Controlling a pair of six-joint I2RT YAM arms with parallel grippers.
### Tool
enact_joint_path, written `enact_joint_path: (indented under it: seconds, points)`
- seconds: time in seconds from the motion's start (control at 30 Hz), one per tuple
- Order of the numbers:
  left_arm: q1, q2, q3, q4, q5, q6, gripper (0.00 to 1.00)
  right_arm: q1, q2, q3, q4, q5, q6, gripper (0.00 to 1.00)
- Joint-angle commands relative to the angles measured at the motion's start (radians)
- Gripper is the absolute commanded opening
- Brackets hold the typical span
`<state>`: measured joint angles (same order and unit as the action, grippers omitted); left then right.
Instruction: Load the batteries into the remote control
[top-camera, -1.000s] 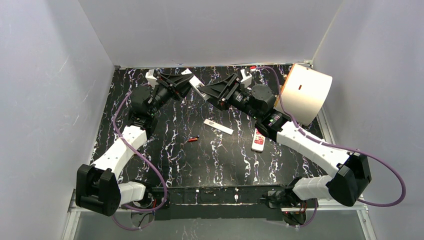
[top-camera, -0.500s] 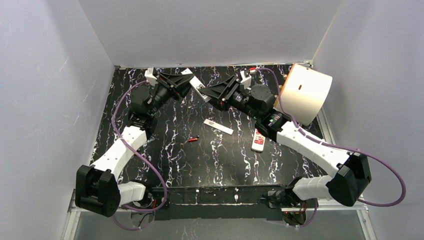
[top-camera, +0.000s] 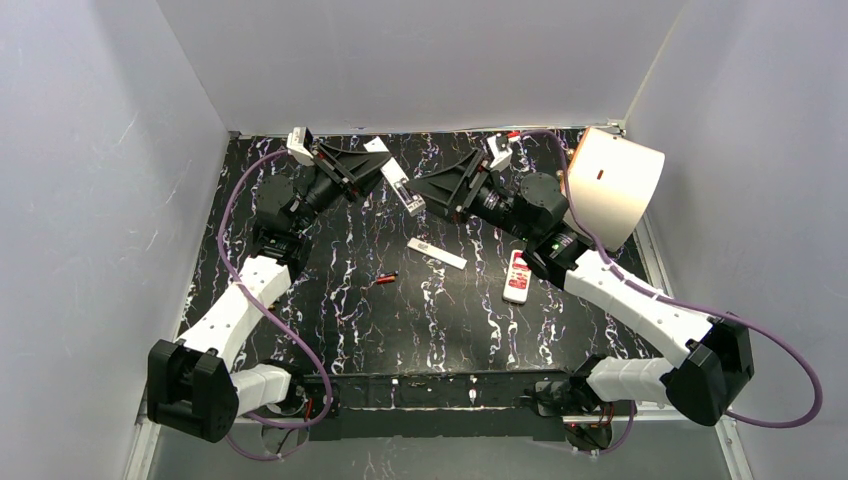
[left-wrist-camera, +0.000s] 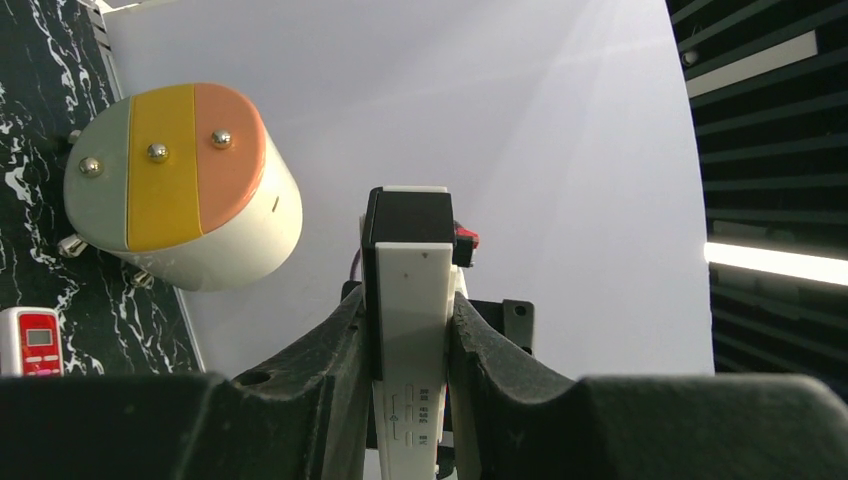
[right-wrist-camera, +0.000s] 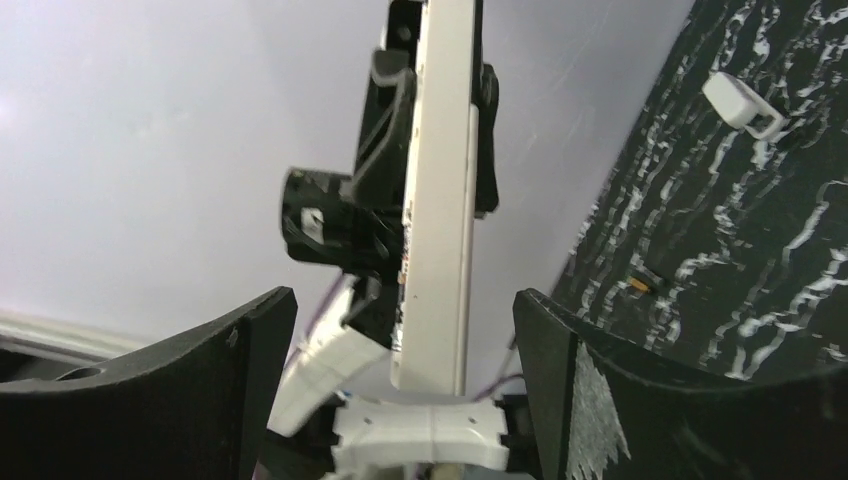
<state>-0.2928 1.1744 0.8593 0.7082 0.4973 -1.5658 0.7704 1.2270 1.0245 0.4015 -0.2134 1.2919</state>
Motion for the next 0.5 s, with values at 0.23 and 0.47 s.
enact_joint_path:
  seconds: [0.23, 0.47]
  points:
    - [0.001, -0.042, -0.018, 0.019, 0.034, 0.066, 0.0, -0.003, 0.031, 0.18, -0.287, -0.169, -0.42, 0.85]
    - [0.0, -0.051, -0.03, 0.019, 0.037, 0.063, 0.0, -0.003, 0.035, 0.045, -0.007, -0.177, -0.202, 0.68]
